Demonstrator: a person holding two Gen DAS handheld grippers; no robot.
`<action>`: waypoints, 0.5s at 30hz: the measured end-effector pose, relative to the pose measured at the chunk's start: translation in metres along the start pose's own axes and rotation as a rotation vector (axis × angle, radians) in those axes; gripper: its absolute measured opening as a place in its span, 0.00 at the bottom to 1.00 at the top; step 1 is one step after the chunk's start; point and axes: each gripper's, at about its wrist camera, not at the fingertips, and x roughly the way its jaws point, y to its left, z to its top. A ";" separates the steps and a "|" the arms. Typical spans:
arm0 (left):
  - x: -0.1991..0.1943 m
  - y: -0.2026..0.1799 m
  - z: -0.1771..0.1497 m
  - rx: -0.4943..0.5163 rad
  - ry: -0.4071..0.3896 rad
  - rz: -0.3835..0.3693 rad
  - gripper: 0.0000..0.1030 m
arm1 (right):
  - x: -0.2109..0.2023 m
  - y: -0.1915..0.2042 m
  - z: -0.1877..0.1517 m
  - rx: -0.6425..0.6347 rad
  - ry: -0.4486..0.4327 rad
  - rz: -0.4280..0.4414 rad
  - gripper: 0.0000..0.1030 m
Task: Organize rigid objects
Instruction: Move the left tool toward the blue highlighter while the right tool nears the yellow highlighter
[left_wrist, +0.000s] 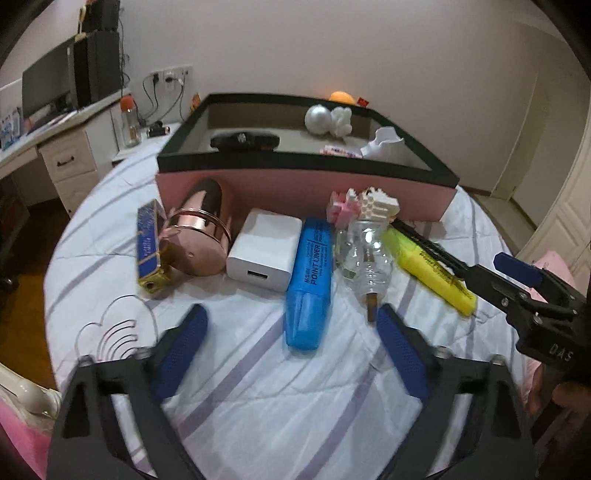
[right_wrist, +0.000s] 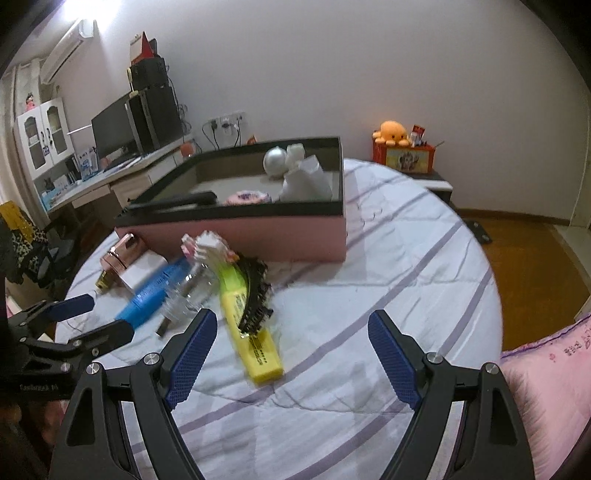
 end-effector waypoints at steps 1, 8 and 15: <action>0.007 0.000 0.000 0.000 0.023 0.013 0.66 | 0.002 -0.001 -0.001 0.000 0.007 0.004 0.83; 0.013 -0.014 0.004 0.096 0.002 0.072 0.42 | 0.014 -0.001 -0.002 -0.003 0.048 0.018 0.83; 0.000 -0.010 -0.004 0.115 0.014 0.007 0.26 | 0.022 0.009 -0.006 -0.063 0.076 0.032 0.83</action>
